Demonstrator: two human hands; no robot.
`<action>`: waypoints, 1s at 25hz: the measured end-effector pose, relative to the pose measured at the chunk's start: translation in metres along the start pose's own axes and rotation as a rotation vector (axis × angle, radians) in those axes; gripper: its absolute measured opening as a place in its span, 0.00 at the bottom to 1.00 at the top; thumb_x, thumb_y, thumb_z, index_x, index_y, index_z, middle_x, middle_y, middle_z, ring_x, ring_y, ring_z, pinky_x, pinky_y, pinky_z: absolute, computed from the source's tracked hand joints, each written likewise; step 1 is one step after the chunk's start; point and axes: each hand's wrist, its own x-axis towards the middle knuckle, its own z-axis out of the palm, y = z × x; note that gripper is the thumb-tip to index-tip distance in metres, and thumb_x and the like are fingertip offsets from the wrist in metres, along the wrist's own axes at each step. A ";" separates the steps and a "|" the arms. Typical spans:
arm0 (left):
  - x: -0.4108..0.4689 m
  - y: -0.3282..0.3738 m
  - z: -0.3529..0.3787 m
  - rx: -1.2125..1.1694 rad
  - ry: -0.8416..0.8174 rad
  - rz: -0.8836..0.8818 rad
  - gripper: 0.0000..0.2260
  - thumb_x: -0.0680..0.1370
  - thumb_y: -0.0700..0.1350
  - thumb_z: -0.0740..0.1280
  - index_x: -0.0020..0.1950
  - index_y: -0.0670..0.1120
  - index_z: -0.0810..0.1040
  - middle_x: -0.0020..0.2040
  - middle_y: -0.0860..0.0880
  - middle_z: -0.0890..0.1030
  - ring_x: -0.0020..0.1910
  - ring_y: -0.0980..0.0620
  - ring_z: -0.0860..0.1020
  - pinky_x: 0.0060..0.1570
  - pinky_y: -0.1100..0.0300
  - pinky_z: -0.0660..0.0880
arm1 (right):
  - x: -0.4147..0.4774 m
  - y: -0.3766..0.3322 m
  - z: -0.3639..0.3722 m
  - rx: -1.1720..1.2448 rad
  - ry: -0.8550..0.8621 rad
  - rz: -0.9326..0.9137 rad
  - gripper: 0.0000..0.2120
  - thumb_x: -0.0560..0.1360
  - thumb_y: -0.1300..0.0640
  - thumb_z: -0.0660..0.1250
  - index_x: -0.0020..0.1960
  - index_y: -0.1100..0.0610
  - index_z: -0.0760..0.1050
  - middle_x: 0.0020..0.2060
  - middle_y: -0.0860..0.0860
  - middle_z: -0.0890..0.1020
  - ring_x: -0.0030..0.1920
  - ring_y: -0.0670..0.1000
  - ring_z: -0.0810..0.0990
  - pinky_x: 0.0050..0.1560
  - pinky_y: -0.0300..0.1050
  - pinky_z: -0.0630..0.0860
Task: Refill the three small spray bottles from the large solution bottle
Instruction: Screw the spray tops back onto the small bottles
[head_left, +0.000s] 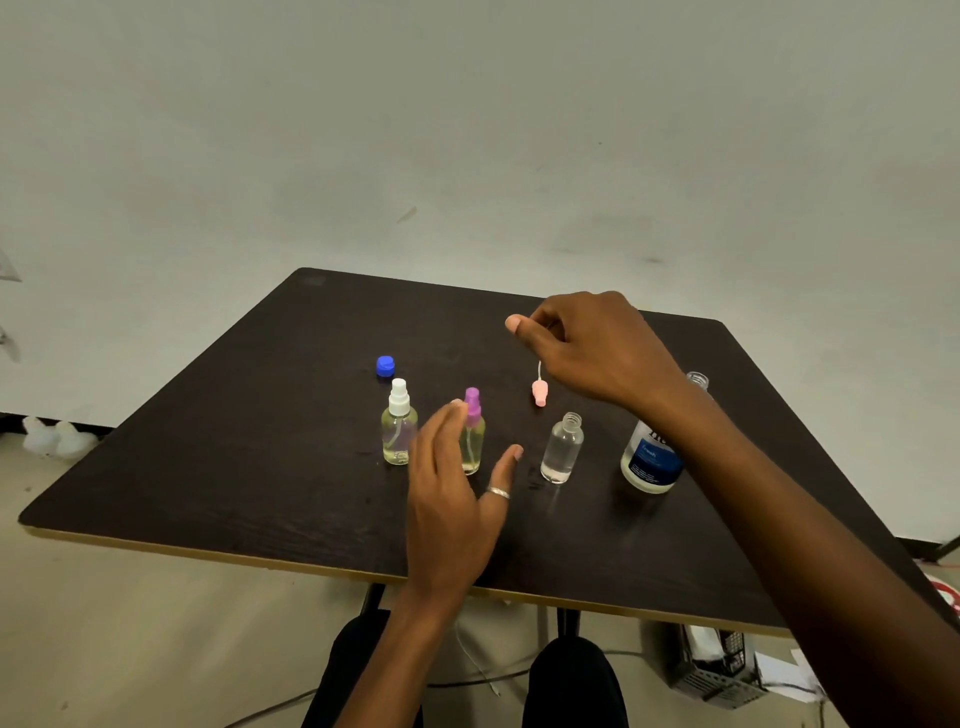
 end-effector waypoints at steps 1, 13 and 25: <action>-0.005 0.006 0.001 -0.032 0.000 0.057 0.26 0.76 0.48 0.75 0.70 0.39 0.72 0.67 0.45 0.75 0.69 0.52 0.72 0.67 0.64 0.70 | 0.000 0.003 -0.002 0.002 0.019 0.004 0.23 0.78 0.36 0.57 0.49 0.52 0.82 0.37 0.47 0.83 0.39 0.46 0.80 0.40 0.44 0.76; -0.006 0.024 0.068 -0.225 -0.481 -0.380 0.38 0.73 0.55 0.76 0.78 0.51 0.62 0.75 0.52 0.70 0.73 0.55 0.68 0.70 0.54 0.71 | 0.011 0.042 0.020 0.012 -0.055 0.042 0.14 0.78 0.44 0.65 0.51 0.52 0.83 0.45 0.47 0.85 0.41 0.45 0.80 0.44 0.41 0.75; -0.003 0.008 0.065 -0.201 -0.313 -0.287 0.22 0.76 0.45 0.74 0.69 0.51 0.75 0.61 0.55 0.80 0.60 0.62 0.77 0.58 0.70 0.74 | 0.070 0.076 0.102 -0.044 -0.232 0.255 0.18 0.75 0.46 0.69 0.34 0.58 0.74 0.32 0.54 0.79 0.34 0.51 0.78 0.41 0.48 0.80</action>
